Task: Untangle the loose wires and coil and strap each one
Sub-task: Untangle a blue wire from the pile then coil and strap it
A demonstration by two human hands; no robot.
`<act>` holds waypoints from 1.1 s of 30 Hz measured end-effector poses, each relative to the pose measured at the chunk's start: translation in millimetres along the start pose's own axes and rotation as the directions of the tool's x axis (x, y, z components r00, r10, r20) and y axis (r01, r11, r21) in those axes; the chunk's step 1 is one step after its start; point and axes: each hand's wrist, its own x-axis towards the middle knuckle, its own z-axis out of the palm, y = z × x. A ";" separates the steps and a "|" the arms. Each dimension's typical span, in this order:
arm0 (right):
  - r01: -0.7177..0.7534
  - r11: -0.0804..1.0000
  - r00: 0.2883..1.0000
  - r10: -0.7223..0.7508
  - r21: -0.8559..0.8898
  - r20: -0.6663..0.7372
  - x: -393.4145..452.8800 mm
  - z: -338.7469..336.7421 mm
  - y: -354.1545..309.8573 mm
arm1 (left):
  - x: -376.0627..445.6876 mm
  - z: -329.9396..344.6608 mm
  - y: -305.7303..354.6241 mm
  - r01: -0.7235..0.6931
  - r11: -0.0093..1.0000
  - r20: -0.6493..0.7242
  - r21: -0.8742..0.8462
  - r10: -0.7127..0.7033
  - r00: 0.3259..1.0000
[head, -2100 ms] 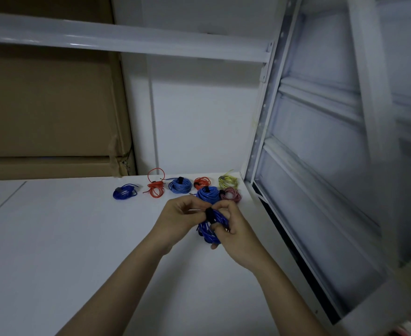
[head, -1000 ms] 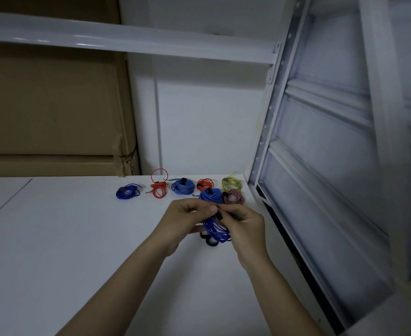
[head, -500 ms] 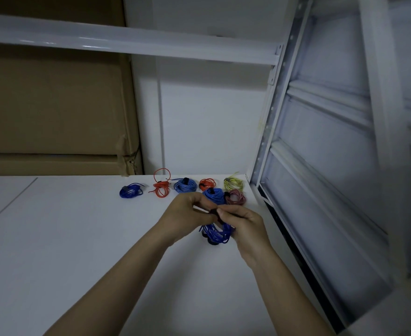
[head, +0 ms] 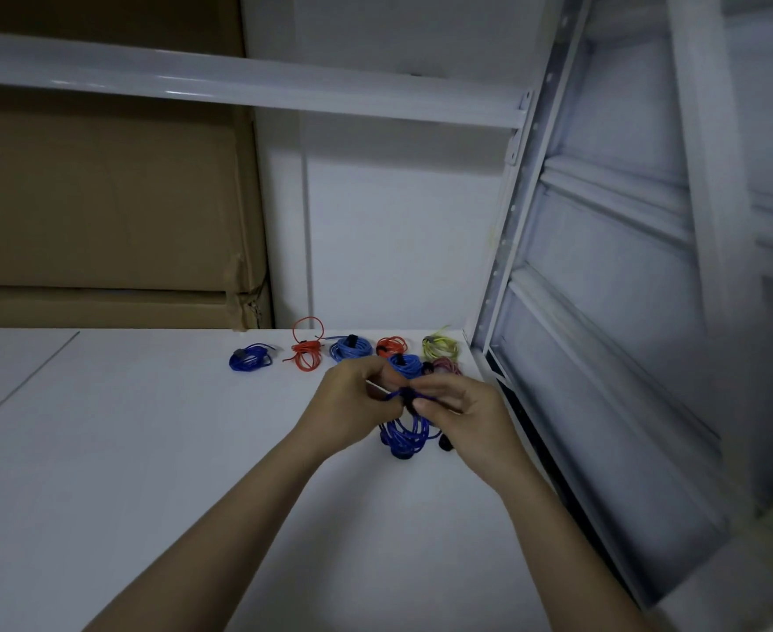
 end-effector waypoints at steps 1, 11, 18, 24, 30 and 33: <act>0.068 0.992 0.997 -0.066 -0.102 0.026 -1.2 -0.5 -0.4 | 0.1 -1.6 1.0 -0.001 1.000 0.002 -0.003 0.001 1.000; 0.419 0.867 0.905 -0.421 -0.269 0.055 -4.6 -0.9 -1.2 | 1.0 -10.6 1.1 0.099 0.948 0.002 -0.304 -0.104 0.995; 0.466 0.787 0.884 -0.426 -0.404 0.190 7.0 -3.8 -21.1 | -3.3 -9.9 -1.6 0.110 0.917 0.016 -0.384 -0.113 0.993; 0.444 0.726 0.893 -0.406 -0.525 0.194 12.5 -2.7 -23.1 | -1.5 -16.0 1.0 0.079 0.940 0.071 -0.332 -0.059 0.996; 0.480 0.723 0.847 -0.529 -0.497 0.048 8.0 8.2 -11.1 | -2.5 -21.8 -3.9 0.287 0.853 0.229 -0.437 -0.202 0.952; 0.474 0.732 0.867 -0.486 -0.490 0.112 7.0 9.0 -3.3 | -8.5 -20.9 -7.4 0.351 0.795 0.300 -0.496 -0.223 0.928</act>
